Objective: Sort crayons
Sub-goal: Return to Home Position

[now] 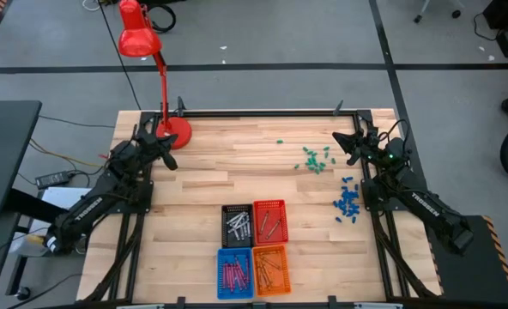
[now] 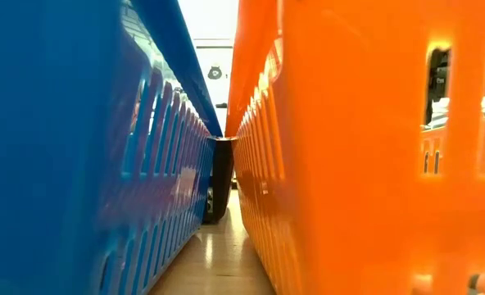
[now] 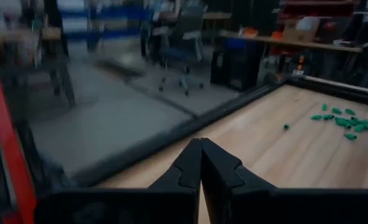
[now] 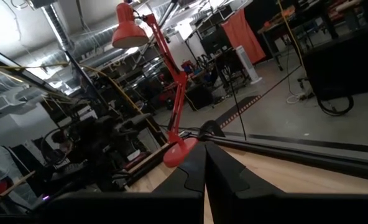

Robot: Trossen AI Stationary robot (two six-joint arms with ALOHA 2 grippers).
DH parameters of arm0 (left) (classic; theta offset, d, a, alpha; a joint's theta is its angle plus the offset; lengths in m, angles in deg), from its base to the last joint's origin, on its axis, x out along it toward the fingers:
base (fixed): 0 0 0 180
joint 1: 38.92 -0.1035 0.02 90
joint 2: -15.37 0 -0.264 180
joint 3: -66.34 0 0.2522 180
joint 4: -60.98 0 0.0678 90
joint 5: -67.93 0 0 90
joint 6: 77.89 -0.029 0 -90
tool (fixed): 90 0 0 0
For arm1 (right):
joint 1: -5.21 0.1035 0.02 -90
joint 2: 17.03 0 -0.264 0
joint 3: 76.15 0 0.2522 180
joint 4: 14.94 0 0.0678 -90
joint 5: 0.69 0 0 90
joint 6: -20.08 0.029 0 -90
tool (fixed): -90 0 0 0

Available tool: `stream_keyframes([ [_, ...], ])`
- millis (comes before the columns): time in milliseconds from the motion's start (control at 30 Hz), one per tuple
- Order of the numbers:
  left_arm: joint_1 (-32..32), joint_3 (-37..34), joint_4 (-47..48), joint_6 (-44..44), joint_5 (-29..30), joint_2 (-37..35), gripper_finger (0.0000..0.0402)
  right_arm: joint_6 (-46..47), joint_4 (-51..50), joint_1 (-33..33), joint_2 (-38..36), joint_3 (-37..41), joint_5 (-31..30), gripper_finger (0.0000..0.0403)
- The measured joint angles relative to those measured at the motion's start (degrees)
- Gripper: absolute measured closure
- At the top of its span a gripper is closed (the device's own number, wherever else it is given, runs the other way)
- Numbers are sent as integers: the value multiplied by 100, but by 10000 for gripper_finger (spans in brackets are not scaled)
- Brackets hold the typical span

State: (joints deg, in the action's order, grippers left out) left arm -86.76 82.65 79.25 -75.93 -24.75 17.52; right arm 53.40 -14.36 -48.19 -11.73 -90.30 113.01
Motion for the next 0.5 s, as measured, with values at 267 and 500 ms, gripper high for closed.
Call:
stream_keyframes([
  [267,328,-5,-20,-680,2,-214,390,0,19,0,10,0,-7,391],
  [500,861,-16,-69,-85,7,-207,390,0,29,0,11,0,-6,391],
])
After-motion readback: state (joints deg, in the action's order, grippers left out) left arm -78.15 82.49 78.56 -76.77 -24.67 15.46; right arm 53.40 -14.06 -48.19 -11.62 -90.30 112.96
